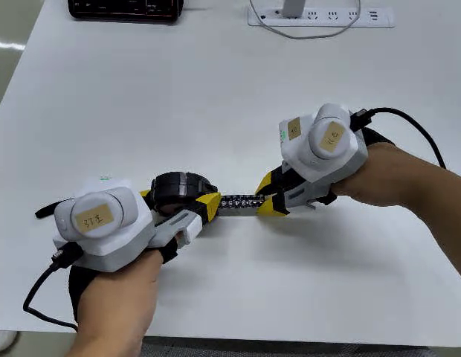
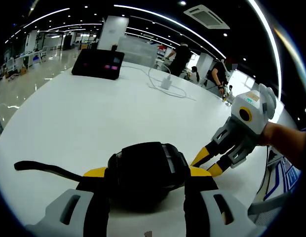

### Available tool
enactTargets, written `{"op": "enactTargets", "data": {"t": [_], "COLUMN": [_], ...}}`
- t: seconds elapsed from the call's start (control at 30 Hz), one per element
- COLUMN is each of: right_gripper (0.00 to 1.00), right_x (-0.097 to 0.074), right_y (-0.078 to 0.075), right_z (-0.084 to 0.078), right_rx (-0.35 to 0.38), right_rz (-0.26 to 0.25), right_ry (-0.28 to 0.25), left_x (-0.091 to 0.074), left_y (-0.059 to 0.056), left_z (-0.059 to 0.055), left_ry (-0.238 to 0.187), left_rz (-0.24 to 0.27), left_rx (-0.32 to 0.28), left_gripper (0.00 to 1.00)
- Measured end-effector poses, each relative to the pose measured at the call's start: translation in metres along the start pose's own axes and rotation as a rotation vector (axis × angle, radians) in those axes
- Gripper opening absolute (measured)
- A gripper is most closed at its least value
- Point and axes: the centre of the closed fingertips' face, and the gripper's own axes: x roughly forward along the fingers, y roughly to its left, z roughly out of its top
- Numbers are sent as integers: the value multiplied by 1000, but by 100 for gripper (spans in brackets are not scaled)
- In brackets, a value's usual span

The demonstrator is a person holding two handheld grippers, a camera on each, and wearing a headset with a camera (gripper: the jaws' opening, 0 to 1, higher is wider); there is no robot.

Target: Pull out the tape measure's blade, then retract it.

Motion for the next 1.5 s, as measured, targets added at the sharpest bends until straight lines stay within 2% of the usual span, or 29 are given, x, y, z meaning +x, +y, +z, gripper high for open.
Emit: {"op": "enactTargets", "data": {"t": [0.8, 1.5], "right_gripper": [11, 11], "right_x": [16, 29], "right_y": [2, 0], "right_z": [22, 39], "right_rx": [-10, -19], "right_rz": [15, 5], "right_ry": [-37, -80], "left_x": [1, 1], "left_y": [2, 3], "left_z": [0, 0], "left_ry": [0, -4], "left_rz": [-2, -2], "left_rx": [-3, -8], "left_gripper": [56, 56]}}
